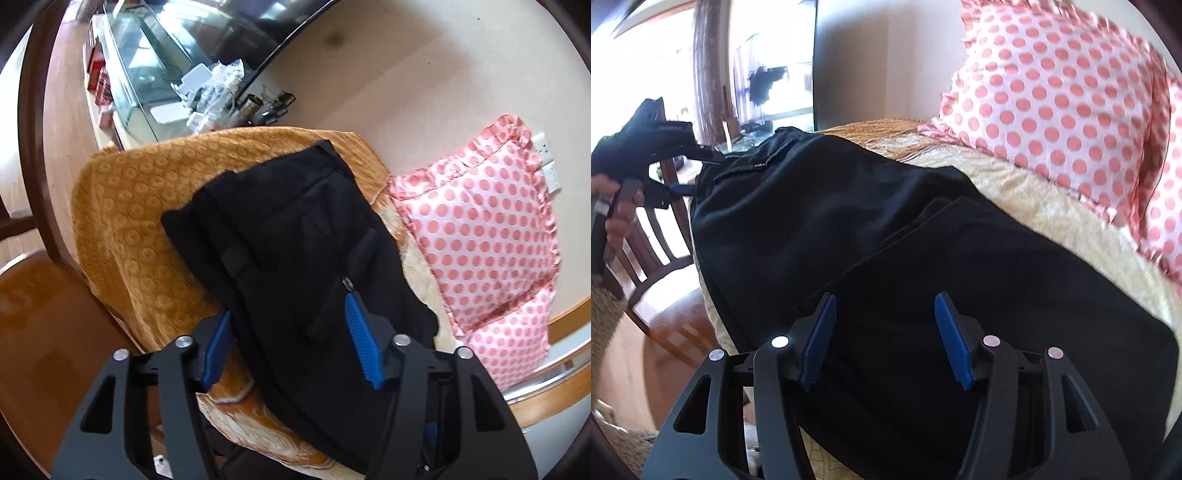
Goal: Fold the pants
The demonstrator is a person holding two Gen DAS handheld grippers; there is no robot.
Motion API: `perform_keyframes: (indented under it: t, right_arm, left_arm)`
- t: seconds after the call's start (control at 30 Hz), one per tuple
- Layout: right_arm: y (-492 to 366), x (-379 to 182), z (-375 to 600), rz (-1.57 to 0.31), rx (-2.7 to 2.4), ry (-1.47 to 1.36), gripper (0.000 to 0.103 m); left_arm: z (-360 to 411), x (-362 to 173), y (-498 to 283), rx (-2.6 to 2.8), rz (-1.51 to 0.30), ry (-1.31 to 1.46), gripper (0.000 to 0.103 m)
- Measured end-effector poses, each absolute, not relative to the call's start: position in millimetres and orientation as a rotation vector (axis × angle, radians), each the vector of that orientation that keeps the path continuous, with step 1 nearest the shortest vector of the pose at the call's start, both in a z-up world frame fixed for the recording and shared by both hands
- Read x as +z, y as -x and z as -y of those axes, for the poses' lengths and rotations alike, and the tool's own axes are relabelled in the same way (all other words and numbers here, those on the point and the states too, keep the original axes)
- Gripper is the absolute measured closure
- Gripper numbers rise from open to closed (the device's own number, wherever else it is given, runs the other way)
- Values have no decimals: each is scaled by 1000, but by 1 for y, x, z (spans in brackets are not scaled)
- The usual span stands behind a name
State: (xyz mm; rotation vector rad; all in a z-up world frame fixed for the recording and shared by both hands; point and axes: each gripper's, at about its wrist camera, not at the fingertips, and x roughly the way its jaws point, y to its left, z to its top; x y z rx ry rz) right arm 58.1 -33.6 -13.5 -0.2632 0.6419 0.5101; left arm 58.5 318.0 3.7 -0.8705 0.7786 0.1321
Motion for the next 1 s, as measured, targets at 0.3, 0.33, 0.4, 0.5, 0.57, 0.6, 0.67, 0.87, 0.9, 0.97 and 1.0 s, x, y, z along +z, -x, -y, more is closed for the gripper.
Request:
perform_keyframes:
  t: [0.3, 0.33, 0.4, 0.5, 0.57, 0.6, 0.67, 0.87, 0.9, 0.97, 1.0]
  right_arm:
    - [-60, -14, 40, -633, 482, 275, 35]
    - [-62, -15, 41, -645, 482, 269, 34]
    - [-67, -15, 42, -670, 483, 248, 30]
    - [-72, -16, 47, -708, 499, 191, 29]
    - [-73, -16, 52, -726, 511, 149, 29]
    - [-73, -16, 54, -727, 513, 134, 29]
    - [-70, -12, 66, -713, 507, 92, 29]
    - [-61, 11, 117, -639, 420, 1, 29]
    - [-60, 14, 129, -628, 394, -15, 29]
    - [-58, 18, 149, -621, 343, -37, 28]
    - [-59, 20, 157, -620, 322, -46, 28]
  left_arm:
    - [-326, 0, -65, 186, -771, 852, 59]
    - [-326, 0, -65, 186, -774, 850, 59]
    - [-325, 1, -66, 194, -776, 842, 66]
    - [-323, 6, -65, 213, -757, 808, 88]
    - [-319, 12, -65, 213, -745, 773, 92]
    - [-315, 18, -65, 215, -734, 738, 93]
    - [-303, 33, -64, 215, -703, 664, 94]
    - [-240, 92, -68, 130, -603, 425, 94]
    - [-222, 103, -70, 96, -591, 381, 94]
    - [-195, 115, -75, 44, -581, 333, 94]
    - [-176, 122, -78, 6, -576, 302, 95]
